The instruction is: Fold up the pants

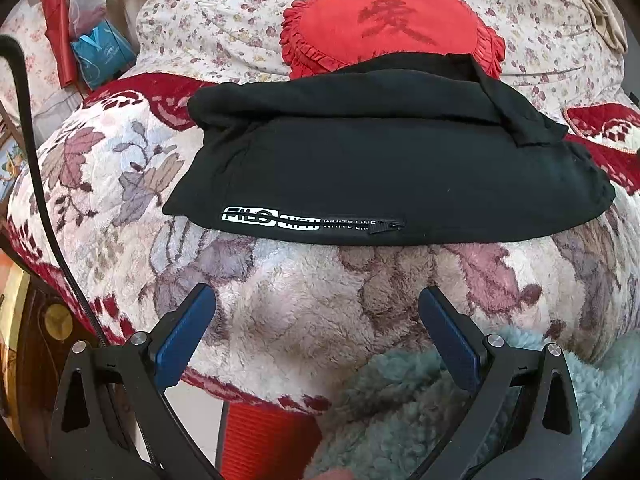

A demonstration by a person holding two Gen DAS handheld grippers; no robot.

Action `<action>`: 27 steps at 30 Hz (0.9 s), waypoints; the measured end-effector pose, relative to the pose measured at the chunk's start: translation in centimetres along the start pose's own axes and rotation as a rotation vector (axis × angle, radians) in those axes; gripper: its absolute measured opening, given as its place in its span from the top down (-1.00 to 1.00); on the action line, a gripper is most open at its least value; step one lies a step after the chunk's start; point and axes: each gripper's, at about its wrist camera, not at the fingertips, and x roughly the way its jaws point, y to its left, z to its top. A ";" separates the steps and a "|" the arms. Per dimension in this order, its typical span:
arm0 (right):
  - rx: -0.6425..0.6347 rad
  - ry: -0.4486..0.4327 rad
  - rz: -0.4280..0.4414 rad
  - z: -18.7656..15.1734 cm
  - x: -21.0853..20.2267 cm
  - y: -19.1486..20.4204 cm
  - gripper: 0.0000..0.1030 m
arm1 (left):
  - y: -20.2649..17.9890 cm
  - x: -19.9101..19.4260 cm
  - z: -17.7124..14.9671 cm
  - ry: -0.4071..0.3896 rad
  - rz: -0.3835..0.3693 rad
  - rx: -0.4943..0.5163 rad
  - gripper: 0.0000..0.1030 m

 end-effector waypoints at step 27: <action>0.162 0.173 -0.092 -0.6 1.6 -3.4 -0.33 | 9.1 2.1 2.3 0.080 -0.302 -0.324 -0.97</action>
